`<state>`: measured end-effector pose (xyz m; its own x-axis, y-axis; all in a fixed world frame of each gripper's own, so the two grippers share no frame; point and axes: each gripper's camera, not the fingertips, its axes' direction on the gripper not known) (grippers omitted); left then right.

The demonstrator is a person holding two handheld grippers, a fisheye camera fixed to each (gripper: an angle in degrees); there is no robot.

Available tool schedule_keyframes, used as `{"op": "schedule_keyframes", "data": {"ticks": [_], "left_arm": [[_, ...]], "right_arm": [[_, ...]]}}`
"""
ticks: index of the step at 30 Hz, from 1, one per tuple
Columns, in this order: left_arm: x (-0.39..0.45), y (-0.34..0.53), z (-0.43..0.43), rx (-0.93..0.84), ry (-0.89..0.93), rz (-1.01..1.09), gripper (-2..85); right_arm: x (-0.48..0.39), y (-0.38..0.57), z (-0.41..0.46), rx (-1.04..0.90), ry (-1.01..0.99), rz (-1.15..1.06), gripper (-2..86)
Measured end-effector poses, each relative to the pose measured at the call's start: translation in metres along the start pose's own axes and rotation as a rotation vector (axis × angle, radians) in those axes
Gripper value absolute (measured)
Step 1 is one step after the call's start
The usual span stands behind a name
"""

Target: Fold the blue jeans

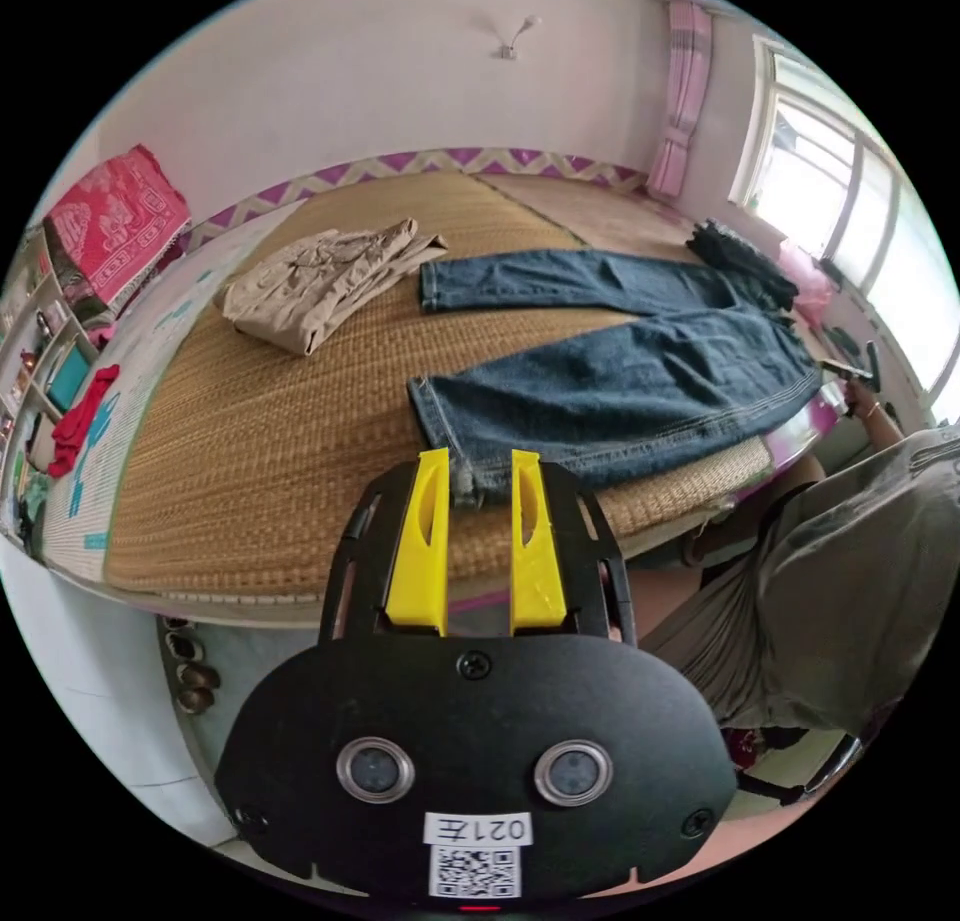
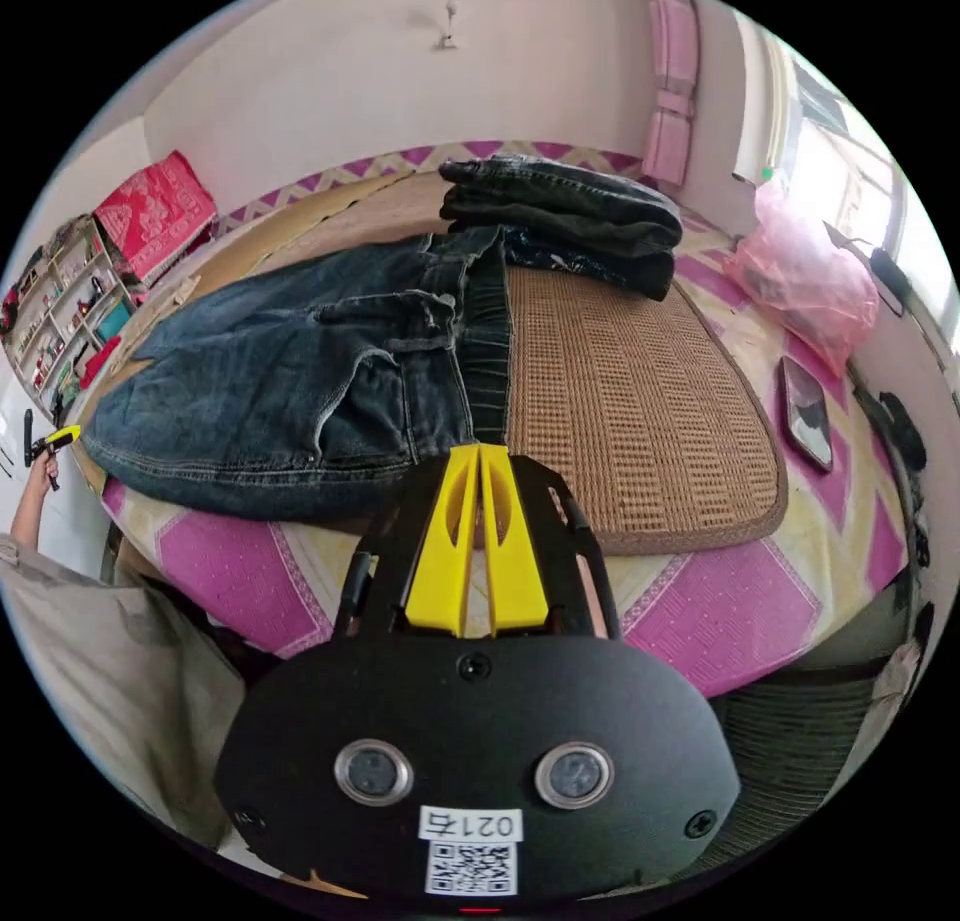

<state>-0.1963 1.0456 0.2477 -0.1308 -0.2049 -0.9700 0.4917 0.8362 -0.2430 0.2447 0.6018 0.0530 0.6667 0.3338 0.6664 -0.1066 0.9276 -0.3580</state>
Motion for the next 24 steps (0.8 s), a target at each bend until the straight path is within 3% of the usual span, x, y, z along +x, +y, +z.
{"op": "schedule_keyframes", "data": {"ticks": [7,11,17,19,24], "left_arm": [[0.008,0.043,0.035,0.050,-0.005,-0.011,8.8],[-0.012,0.072,0.040,0.136,0.115,-0.100,9.2],[-0.070,0.178,0.035,0.361,0.312,-0.565,9.6],[-0.081,0.219,0.056,0.366,0.383,-0.737,9.6],[-0.090,0.258,0.115,0.292,0.454,-0.938,10.4]], "right_arm": [[-0.025,0.036,0.001,-0.064,0.243,-0.111,-0.7],[0.003,0.057,-0.014,0.054,0.065,0.043,-0.5],[0.030,0.087,-0.040,0.234,-0.135,0.234,2.1],[0.038,0.090,-0.033,0.231,-0.207,0.283,4.3],[0.055,0.091,-0.008,0.202,-0.325,0.372,5.9]]}}
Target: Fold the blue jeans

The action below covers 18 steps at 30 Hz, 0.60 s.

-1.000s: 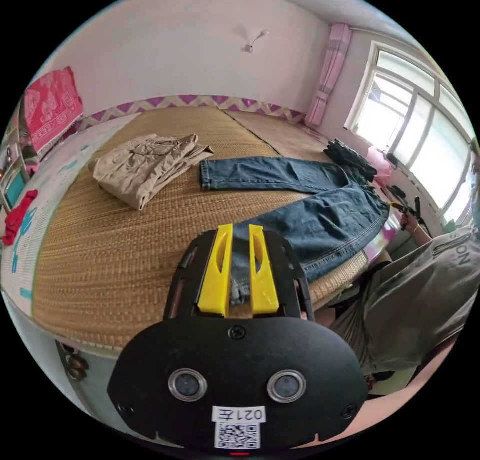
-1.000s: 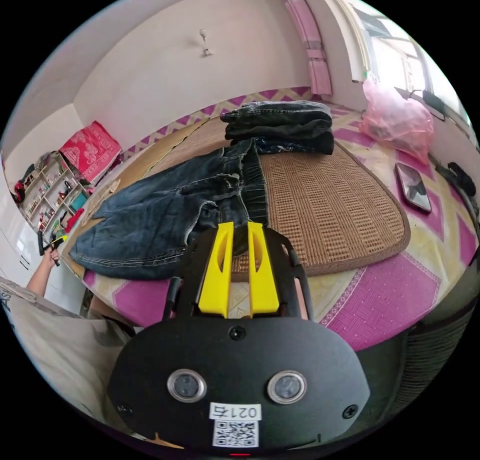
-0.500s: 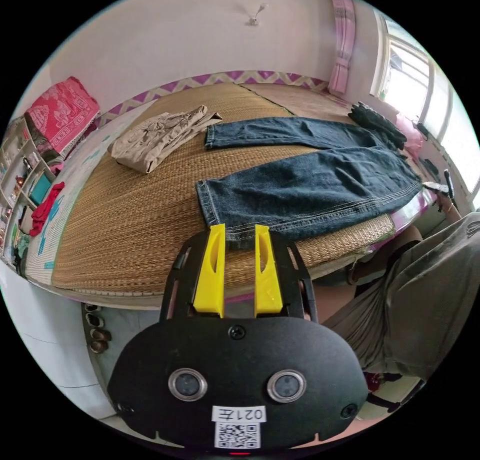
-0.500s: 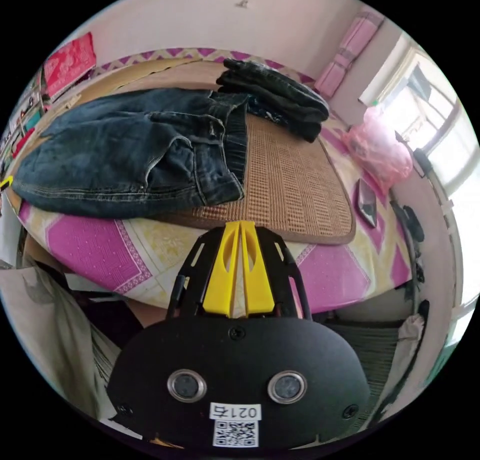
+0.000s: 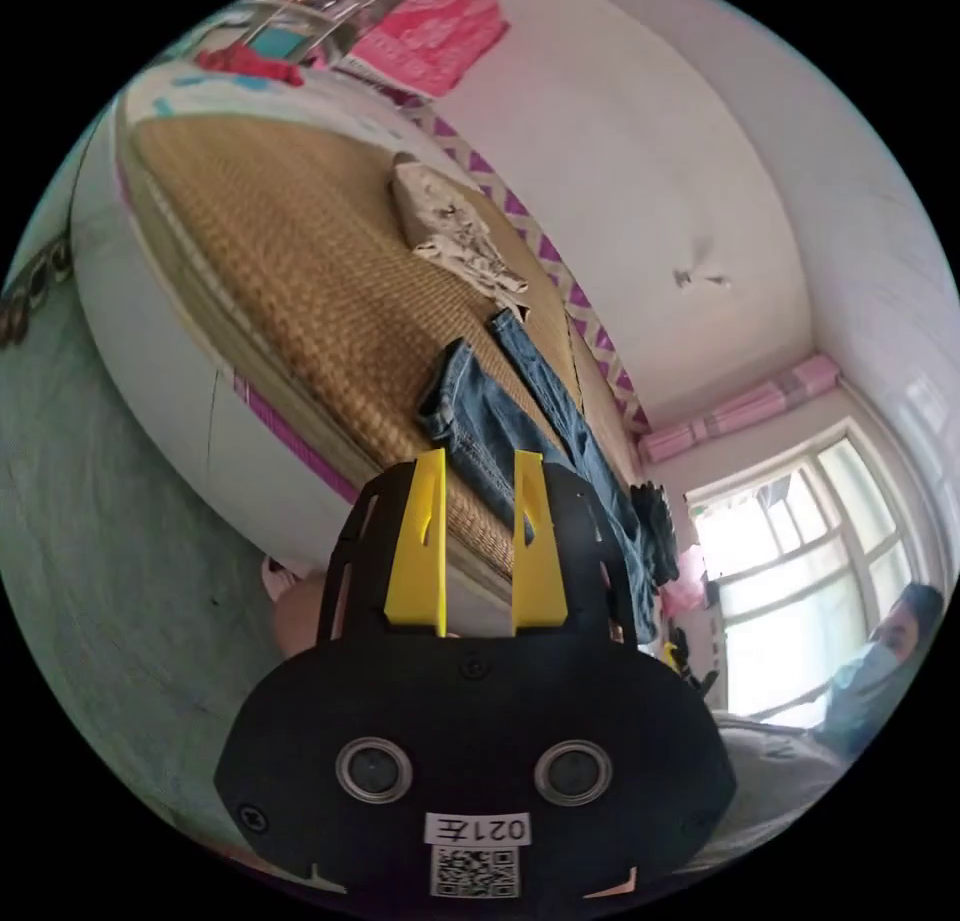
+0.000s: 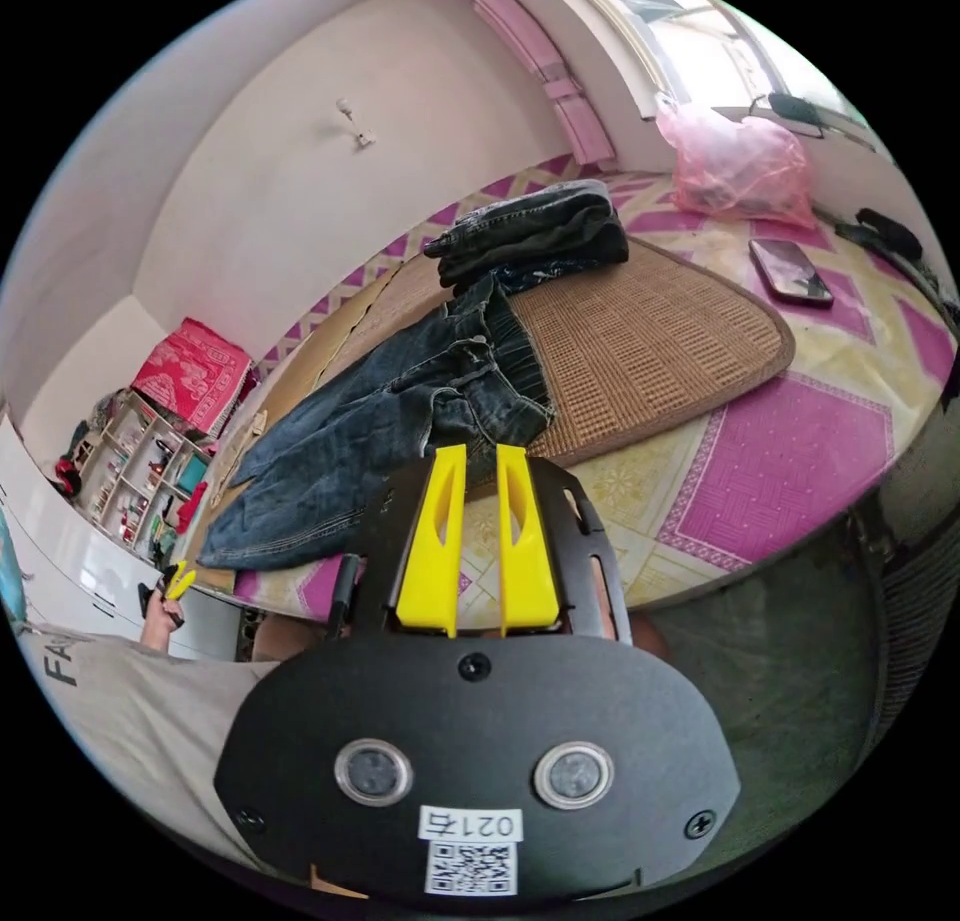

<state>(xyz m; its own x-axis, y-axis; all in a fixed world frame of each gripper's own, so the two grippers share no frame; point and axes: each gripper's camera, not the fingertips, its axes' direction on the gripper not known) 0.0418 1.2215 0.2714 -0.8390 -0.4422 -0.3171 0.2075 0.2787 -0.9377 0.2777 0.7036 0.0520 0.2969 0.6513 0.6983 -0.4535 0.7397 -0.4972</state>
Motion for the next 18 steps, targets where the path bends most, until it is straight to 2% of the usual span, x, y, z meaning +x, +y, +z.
{"op": "schedule_keyframes", "data": {"ticks": [9,18], "left_arm": [[-0.010,-0.019,0.048,-0.087,-0.053,-0.024,13.1],[-0.044,-0.015,0.068,-0.031,-0.021,-0.072,10.6]], "right_arm": [[0.032,-0.012,0.013,-0.034,-0.017,0.095,7.3],[0.089,-0.002,0.038,-0.008,-0.270,0.457,8.3]]}}
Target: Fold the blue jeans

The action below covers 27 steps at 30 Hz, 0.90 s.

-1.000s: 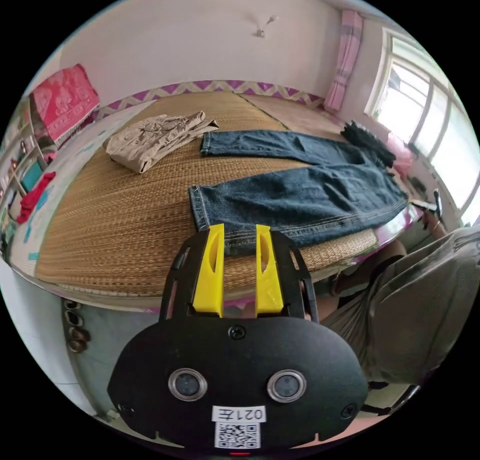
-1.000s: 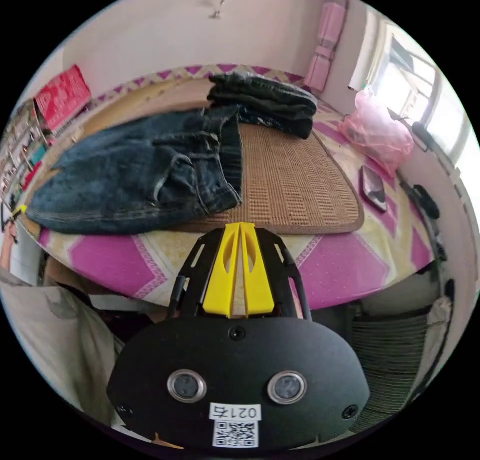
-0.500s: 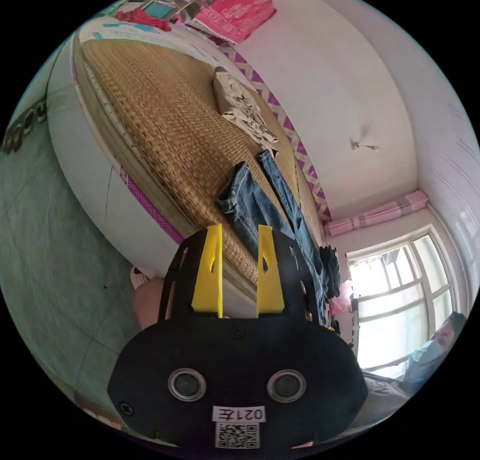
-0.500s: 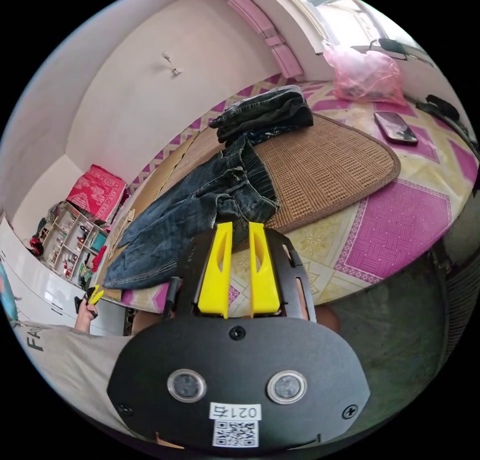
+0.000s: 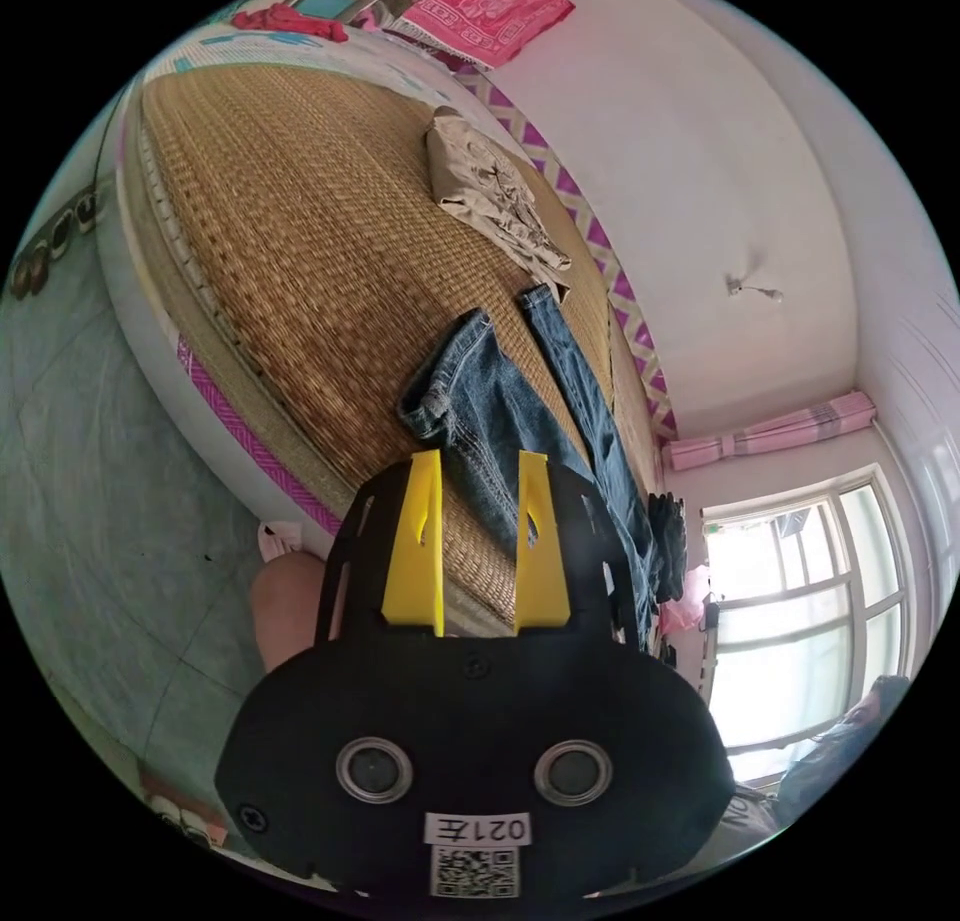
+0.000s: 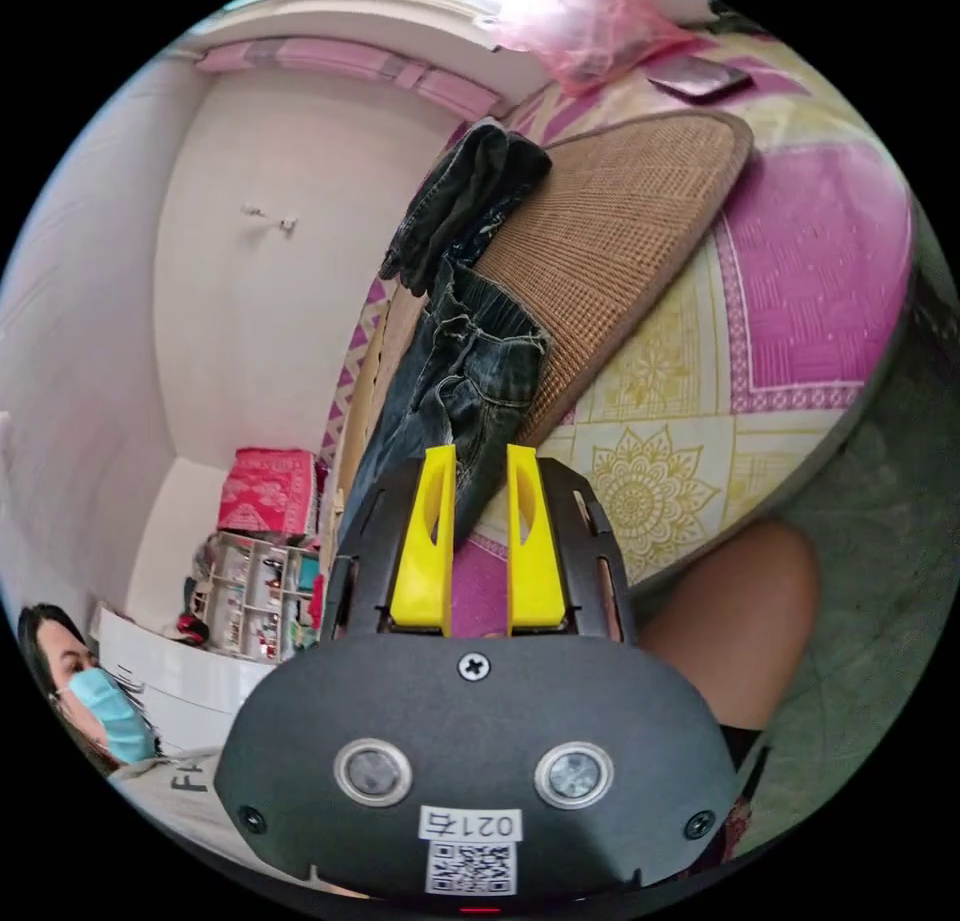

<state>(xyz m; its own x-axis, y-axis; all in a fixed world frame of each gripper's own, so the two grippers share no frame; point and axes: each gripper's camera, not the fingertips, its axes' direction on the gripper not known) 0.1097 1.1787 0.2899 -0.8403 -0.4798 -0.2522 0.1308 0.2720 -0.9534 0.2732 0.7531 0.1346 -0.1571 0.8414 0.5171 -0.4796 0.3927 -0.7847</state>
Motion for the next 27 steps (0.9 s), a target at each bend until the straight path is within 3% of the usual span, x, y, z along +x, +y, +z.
{"op": "schedule_keyframes", "data": {"ticks": [12,17,22,27], "left_arm": [[-0.008,-0.023,0.034,0.029,0.018,-0.029,5.6],[0.007,-0.039,0.033,0.028,0.064,-0.012,0.5],[0.119,-0.093,0.021,-0.013,-0.034,0.250,-0.7],[0.229,-0.164,0.044,-0.110,-0.187,0.434,-0.8]], "right_arm": [[-0.004,-0.035,0.039,0.025,-0.029,0.043,3.1],[-0.069,-0.049,0.036,0.018,0.166,-0.231,0.6],[-0.138,-0.070,0.041,0.016,0.275,-0.454,0.1],[-0.171,-0.136,0.051,-0.040,0.139,-0.429,0.0]]}}
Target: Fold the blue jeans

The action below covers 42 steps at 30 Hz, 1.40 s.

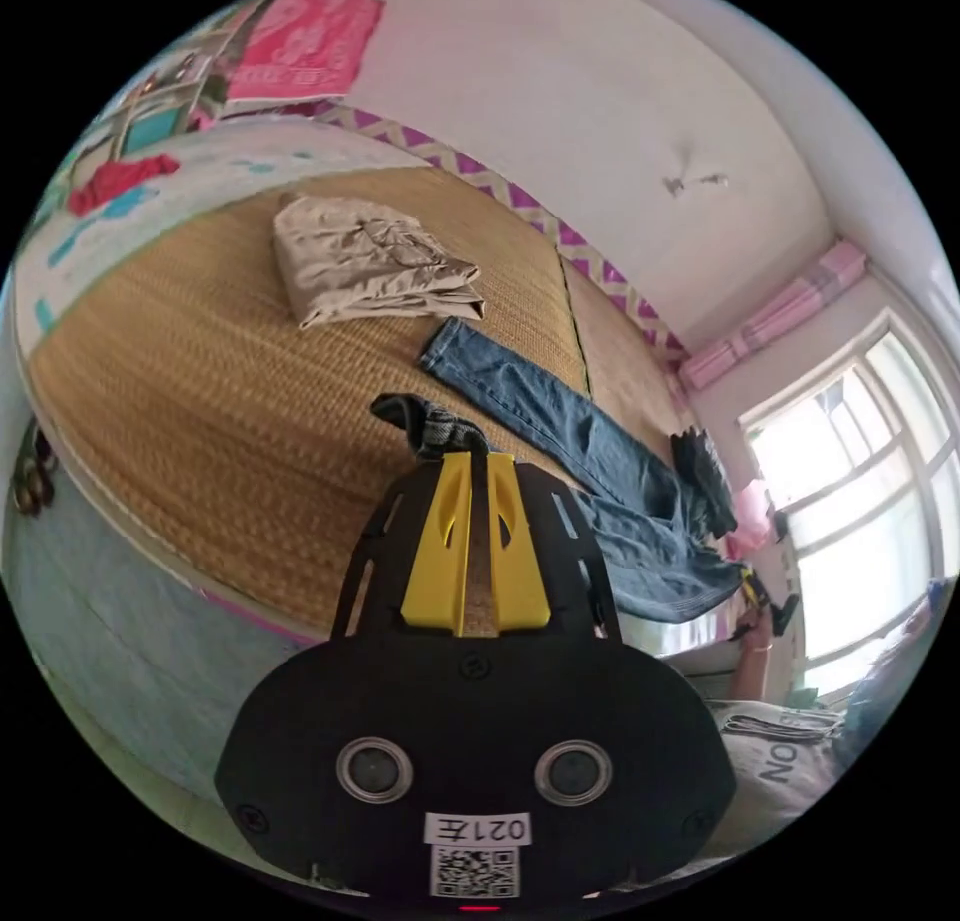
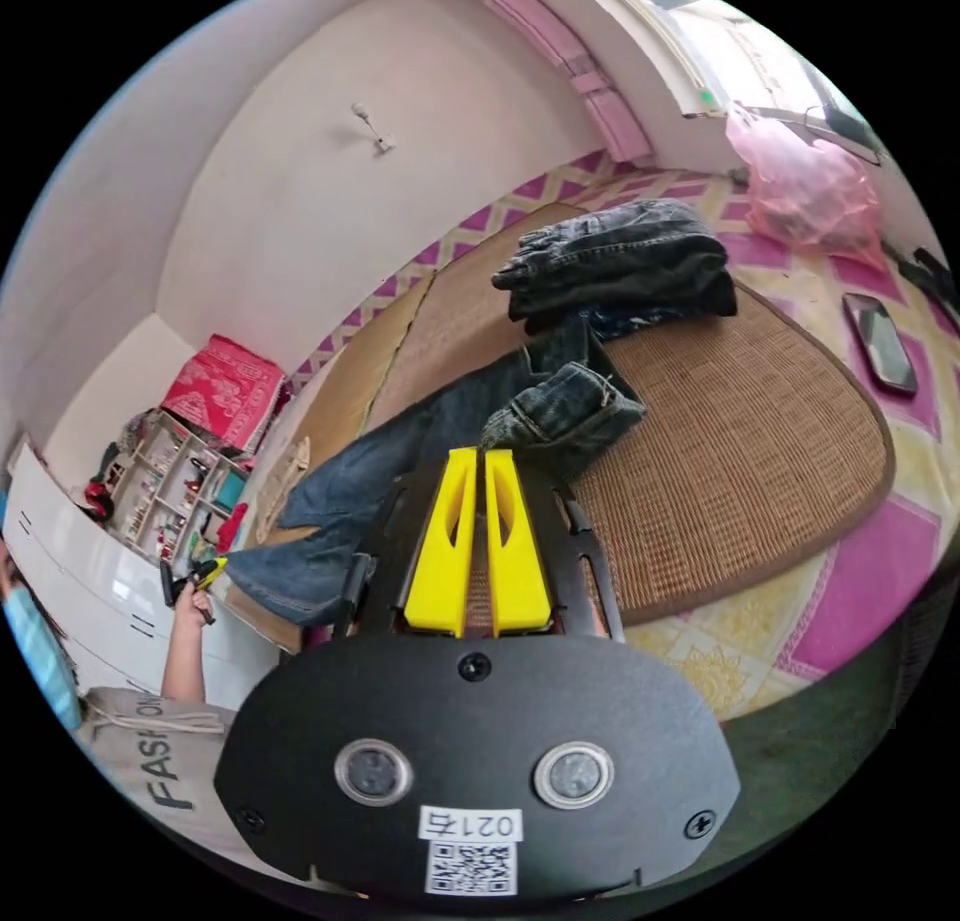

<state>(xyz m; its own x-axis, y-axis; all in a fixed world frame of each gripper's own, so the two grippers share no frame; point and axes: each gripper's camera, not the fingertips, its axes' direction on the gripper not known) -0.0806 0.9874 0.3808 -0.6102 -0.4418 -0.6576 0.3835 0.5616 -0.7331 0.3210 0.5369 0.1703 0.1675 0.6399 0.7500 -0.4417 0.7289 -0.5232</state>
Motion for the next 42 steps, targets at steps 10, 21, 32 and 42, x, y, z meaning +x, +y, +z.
{"op": "schedule_keyframes", "data": {"ticks": [10,21,32,42], "left_arm": [[0.038,-0.256,0.117,-0.254,-0.070,-0.020,-0.6],[0.073,-0.403,0.249,-0.427,-0.162,-0.018,-0.5],[0.051,-0.426,0.213,-0.165,0.091,-0.071,6.6],[0.322,-0.372,0.230,-0.238,-0.048,0.822,7.2]], "right_arm": [[0.059,-0.178,0.121,-0.193,-0.199,0.291,-0.1],[0.075,-0.233,0.187,-0.201,-0.203,0.375,0.0],[0.008,-0.242,0.148,-0.033,-0.321,0.151,5.4],[-0.259,-0.229,0.246,-0.279,0.101,-0.906,7.4]]}}
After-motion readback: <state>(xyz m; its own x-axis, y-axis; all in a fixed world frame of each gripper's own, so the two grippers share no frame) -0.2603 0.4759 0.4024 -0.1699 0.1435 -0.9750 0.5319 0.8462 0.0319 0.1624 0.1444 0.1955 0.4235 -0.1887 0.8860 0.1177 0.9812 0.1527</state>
